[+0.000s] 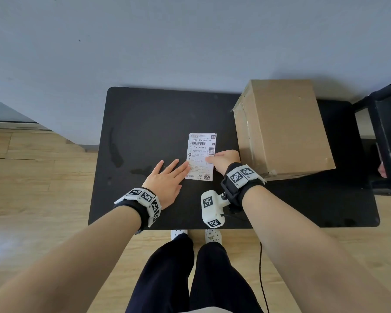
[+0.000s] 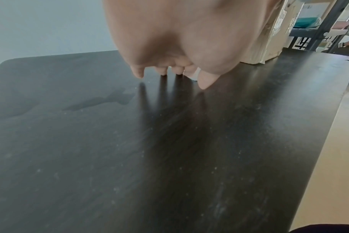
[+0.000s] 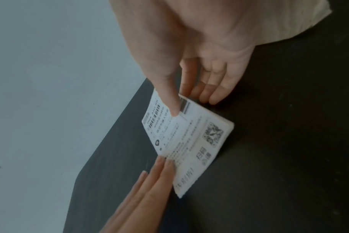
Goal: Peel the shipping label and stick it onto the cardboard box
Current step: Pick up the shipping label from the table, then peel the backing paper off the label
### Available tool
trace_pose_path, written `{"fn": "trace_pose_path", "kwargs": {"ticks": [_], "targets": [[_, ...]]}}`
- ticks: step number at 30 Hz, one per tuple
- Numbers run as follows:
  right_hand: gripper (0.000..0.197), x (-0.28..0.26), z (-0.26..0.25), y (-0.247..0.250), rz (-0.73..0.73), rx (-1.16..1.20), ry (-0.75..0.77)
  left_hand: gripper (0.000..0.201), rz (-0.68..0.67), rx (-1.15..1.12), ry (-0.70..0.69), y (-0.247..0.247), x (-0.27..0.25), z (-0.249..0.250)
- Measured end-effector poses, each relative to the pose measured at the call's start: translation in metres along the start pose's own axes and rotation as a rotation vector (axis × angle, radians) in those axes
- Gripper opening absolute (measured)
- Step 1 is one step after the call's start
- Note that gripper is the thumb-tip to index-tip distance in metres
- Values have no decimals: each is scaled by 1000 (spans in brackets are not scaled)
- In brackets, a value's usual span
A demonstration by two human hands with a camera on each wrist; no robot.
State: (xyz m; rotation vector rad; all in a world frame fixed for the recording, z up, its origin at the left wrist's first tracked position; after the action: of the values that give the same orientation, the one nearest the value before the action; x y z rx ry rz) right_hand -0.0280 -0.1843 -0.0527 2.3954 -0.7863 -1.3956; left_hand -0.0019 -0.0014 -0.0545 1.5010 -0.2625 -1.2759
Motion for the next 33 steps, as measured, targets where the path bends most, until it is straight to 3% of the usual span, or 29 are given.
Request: {"fn": "trace_pose_path", "kwargs": {"ticks": [3, 6, 9, 11, 13, 16, 19, 25, 27, 29, 30, 33], "targets": [[16, -1, 2, -3, -53, -20, 70, 58, -4, -11, -3, 0, 1, 0], [22, -6, 6, -4, -164, 91, 47, 60, 63, -114, -3, 9, 0, 1], [20, -13, 4, 2, -197, 215, 81, 73, 222, -437, 134, 28, -4, -3], [17, -20, -2, 5, -218, 287, 121, 78, 228, -597, 251, 40, -6, -6], [15, -25, -9, 7, -240, 353, 142, 66, 218, -766, 305, 50, -5, -10], [22, -35, -22, 10, -267, 410, 178, 25, 311, -1141, 283, 63, -3, -13], [25, -49, -34, 17, -303, 443, 218, 3, 409, -1249, 263, 80, -9, -16], [28, -68, -59, 40, -256, 549, 306, 16, 477, -1128, 234, 116, -28, -21], [26, -72, -65, 48, -228, 579, 338, 12, 511, -1138, 231, 125, -34, -22], [24, -76, -70, 53, -220, 606, 362, 7, 550, -1238, 252, 131, -40, -23], [23, -78, -72, 55, -220, 631, 365, 18, 539, -1334, 264, 132, -42, -22], [21, -83, -77, 59, -216, 729, 356, 31, 373, -1547, 226, 133, -46, -11]]}}
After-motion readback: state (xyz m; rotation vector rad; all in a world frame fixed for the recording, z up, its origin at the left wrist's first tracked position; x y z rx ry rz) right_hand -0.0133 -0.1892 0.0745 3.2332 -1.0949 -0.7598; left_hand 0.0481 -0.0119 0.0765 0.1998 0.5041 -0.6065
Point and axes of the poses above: each hand's wrist, its own x-axis towards the middle knuckle, its own y-axis out of the back of the hand, z = x × y, the point moved 3 cm from there along x, towards the middle knuckle, and after that the axes turned 3 degrees about -y, right-handed, at the moved point
